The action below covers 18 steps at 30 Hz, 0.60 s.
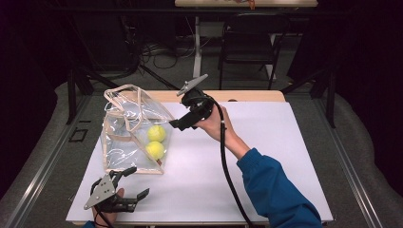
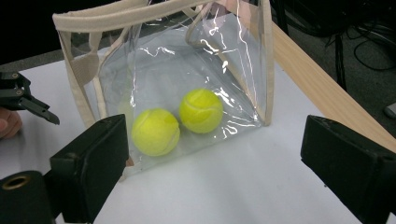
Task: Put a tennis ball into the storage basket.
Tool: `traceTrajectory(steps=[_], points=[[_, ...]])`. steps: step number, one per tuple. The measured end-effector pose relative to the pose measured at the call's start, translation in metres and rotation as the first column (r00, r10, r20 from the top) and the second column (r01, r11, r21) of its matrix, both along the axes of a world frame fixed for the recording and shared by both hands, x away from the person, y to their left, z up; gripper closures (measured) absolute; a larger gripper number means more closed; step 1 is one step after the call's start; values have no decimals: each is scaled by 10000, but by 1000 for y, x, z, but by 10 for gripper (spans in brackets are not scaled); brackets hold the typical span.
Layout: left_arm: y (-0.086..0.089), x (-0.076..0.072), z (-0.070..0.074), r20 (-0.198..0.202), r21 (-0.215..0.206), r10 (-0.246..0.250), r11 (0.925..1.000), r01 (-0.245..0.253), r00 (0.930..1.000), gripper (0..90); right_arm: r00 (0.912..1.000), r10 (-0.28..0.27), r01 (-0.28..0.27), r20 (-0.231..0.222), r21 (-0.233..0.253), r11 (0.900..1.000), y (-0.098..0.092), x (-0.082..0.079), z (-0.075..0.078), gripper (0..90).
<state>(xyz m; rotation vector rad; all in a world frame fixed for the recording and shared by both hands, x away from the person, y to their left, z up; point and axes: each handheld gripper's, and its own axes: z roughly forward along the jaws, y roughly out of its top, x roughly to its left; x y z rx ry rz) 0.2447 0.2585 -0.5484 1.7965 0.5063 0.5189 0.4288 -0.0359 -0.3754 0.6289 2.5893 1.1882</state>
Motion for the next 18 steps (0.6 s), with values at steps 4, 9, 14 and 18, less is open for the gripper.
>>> traceTrajectory(steps=[4, 9, 14, 18], points=[[1, -1, 0, 29, -29, 19, 10000, -18, 10000, 158, 9999, 7, -7, -104, 7, 10000, -7, -2, -2, 66], [3, -2, 0, 21, -55, 43, 10000, -43, 10000, 158, 9996, -25, 21, -267, -153, 9999, -15, -4, -8, 49], [3, -2, 0, 19, -16, -26, 10000, 26, 10000, 158, 9994, -141, 132, -330, -258, 9996, -24, -7, -13, 33], [3, -2, 0, 15, -44, 29, 10000, -29, 10000, 158, 9991, -170, 153, -401, -413, 9990, -29, -10, -17, 22]])
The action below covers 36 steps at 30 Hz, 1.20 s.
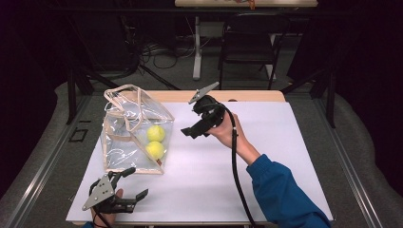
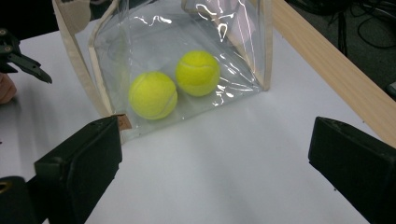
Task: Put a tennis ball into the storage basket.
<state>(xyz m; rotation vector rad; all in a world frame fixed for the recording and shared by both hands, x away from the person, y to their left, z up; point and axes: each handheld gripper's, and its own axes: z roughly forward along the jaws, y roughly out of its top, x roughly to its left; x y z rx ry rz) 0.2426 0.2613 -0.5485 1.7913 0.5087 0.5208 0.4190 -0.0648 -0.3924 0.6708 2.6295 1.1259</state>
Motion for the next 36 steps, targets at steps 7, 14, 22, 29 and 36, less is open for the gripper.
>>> traceTrajectory(steps=[7, 14, 22, 29, 36], points=[[0, 0, 0, 3, -28, -11, 10000, 11, 10000, 158, 10000, -40, 38, -90, -189, 9998, -11, -6, -8, 2], [0, 0, 0, -16, 8, -20, 10000, 20, 10000, 158, 9999, -65, 63, -133, -189, 9998, -23, -13, -14, 0], [0, 0, 0, -25, 6, -25, 10000, 25, 10000, 158, 9998, -180, 179, -89, -130, 9998, -37, -22, -20, 0], [0, 0, 0, -25, 51, -10, 10000, 10, 10000, 158, 9997, -232, 231, -79, -160, 9996, -42, -26, -22, 0], [0, 0, 0, -23, 48, -12, 10000, 12, 10000, 158, 9985, -540, 541, 66, -180, 9984, -72, -46, -36, 0]])
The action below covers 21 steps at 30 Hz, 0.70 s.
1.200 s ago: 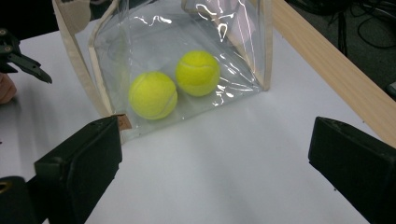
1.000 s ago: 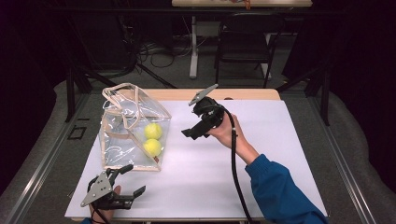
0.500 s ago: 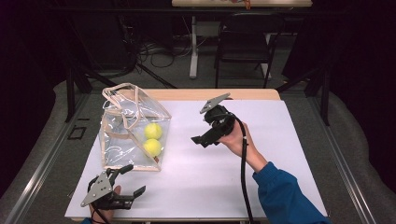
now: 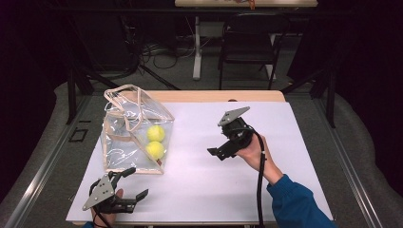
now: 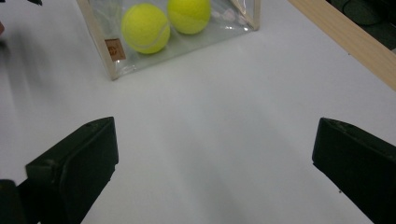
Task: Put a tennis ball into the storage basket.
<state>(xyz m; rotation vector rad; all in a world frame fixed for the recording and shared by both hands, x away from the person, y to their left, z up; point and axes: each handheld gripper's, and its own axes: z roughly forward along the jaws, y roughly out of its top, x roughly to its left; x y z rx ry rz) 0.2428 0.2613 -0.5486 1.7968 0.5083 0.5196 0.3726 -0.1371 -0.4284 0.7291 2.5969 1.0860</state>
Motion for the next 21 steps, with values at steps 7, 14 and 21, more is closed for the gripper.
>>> traceTrajectory(steps=[7, 14, 21], points=[[0, 0, 0, -18, 7, -46, 10000, 46, 10000, 158, 9998, -168, 169, 68, -22, 9999, -19, -9, -6, 0], [0, 0, 0, 8, -5, 2, 10000, -2, 10000, 158, 9996, -274, 276, 65, -228, 9994, -35, -21, -16, 0], [0, 0, 0, 9, -11, 3, 10000, -3, 10000, 158, 9992, -404, 406, 59, -289, 9988, -48, -33, -23, 0]])
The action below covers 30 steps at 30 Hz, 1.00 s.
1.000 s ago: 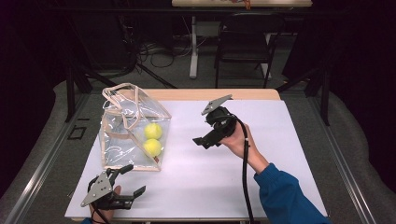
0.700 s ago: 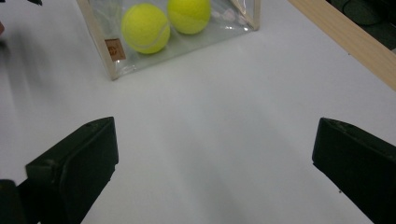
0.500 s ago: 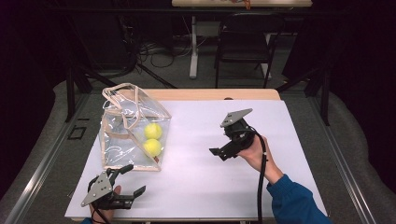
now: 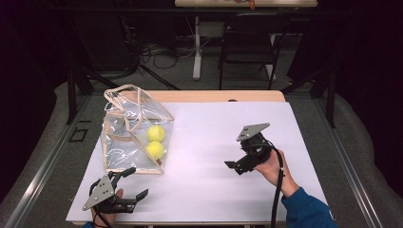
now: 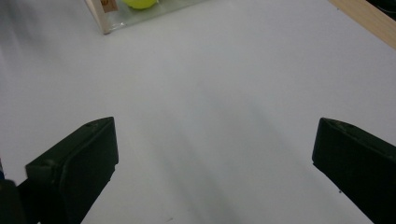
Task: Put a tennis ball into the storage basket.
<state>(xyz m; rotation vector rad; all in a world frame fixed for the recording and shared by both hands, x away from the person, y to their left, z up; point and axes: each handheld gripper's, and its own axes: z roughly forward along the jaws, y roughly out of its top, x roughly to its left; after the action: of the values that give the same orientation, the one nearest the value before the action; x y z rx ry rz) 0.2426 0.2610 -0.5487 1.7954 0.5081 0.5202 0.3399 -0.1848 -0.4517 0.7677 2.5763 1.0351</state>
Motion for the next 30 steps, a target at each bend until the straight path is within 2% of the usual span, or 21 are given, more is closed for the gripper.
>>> traceTrajectory(steps=[9, 20, 28, 30], points=[[0, 0, 0, 13, 6, 6, 10000, -6, 10000, 158, 9996, -242, 242, -115, 8, 9997, -17, -17, -14, 0], [-1, 0, 0, -2, 4, 10, 10000, -10, 10000, 158, 9967, -787, 794, -203, 344, 9963, -42, -33, -34, 0], [-1, 0, 0, 1, 27, -15, 10000, 15, 10000, 158, 9897, -1406, 1422, -252, 791, 9867, -70, -47, -52, 0], [-1, 0, 0, 1, 41, -24, 10000, 24, 10000, 158, 9889, -1459, 1479, -298, 836, 9855, -72, -48, -54, 0]])
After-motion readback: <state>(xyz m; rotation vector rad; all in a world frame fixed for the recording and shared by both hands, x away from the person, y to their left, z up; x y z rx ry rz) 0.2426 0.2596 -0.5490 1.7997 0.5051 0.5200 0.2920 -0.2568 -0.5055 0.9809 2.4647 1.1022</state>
